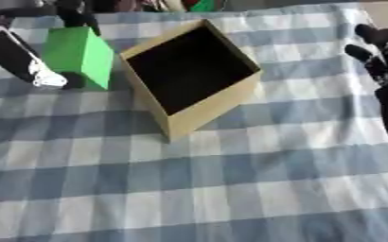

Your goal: Pick up objects on the table and place them in the box.

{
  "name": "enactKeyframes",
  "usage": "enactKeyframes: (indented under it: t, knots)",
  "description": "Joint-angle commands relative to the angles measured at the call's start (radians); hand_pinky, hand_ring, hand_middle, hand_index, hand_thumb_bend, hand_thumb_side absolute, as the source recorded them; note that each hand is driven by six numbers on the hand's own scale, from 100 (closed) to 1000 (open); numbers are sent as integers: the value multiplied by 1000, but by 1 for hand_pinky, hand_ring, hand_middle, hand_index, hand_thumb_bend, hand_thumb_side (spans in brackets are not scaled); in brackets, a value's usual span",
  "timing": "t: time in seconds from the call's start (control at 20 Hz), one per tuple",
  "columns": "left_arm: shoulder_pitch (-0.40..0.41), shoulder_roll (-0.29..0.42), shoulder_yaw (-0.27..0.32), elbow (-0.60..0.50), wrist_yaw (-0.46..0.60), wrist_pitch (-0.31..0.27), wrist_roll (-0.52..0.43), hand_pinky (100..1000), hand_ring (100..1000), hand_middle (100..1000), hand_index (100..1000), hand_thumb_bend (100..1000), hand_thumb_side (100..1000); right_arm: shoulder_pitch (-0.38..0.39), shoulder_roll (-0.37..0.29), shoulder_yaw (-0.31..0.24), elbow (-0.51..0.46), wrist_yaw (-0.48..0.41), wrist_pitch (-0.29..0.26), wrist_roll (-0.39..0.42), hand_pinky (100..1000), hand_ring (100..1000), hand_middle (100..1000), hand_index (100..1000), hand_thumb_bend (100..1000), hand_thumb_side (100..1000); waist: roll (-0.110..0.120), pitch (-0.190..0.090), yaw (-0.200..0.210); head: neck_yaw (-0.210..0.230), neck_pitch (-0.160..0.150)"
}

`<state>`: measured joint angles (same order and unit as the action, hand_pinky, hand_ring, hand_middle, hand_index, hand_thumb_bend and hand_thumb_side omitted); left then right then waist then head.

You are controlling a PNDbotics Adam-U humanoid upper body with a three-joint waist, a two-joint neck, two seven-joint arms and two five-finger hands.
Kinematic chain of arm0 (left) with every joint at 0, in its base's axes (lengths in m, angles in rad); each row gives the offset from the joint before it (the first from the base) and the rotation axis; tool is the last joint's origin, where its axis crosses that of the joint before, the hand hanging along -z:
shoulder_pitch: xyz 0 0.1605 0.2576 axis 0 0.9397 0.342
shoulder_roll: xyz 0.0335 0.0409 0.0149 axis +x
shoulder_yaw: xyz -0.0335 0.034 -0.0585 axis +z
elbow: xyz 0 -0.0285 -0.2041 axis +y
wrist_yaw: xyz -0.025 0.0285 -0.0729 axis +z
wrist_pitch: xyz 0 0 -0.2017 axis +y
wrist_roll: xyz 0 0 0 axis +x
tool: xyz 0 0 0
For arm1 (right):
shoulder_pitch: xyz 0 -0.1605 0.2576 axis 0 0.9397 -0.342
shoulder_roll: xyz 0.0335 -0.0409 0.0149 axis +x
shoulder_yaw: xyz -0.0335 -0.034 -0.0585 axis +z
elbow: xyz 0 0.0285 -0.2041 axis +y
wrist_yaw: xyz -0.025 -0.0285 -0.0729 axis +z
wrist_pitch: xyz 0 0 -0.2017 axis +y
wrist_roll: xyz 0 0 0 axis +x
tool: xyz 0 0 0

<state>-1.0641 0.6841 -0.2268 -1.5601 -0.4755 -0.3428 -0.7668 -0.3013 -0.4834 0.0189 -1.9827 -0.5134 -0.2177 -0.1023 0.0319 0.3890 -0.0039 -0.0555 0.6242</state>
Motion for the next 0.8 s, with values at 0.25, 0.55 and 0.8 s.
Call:
enactKeyframes:
  t: [0.25, 0.55, 0.8]
  knots:
    - [-99, -64, 89, -18, -50, -99, -104, 575, 523, 404, 432, 100, 236, -26, -27, -6, -17, -23, -6, 12, 817, 871, 600, 904, 100, 966, 11, 7, -20, 18, -16]
    - [-145, -164, 118, 18, -137, -88, -18, 556, 503, 379, 405, 100, 243, -50, -17, -5, -17, -43, -8, 17, 815, 870, 602, 903, 100, 966, 3, 10, -51, 46, -24]
    - [-158, -231, 108, 78, -210, -74, 55, 541, 488, 370, 402, 100, 248, -61, -2, 0, -17, -58, 6, 26, 816, 871, 601, 903, 100, 963, 0, 10, -63, 41, -18]
